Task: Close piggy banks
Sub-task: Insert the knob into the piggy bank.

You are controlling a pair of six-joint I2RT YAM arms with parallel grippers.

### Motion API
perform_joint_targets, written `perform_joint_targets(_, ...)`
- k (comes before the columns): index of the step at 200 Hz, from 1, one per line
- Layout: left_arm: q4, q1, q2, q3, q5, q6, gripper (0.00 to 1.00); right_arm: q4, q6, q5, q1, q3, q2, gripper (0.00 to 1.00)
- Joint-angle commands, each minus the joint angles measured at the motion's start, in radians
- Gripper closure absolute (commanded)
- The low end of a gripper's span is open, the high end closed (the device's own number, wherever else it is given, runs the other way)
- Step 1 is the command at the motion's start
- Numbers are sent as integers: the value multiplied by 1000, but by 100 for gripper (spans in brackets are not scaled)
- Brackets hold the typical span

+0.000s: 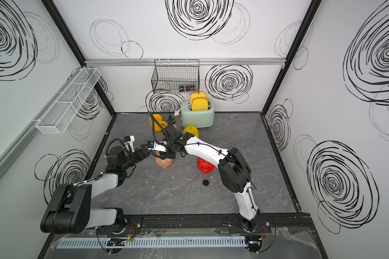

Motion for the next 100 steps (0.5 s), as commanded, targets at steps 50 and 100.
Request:
perform_joint_targets(50, 50, 17, 21, -8, 19, 20, 6, -164, -26, -18, 7, 105, 62, 100)
perform_joint_targets(100, 45, 18, 25, -7, 19, 26, 6, -242, -22, -3, 10, 199, 125, 100)
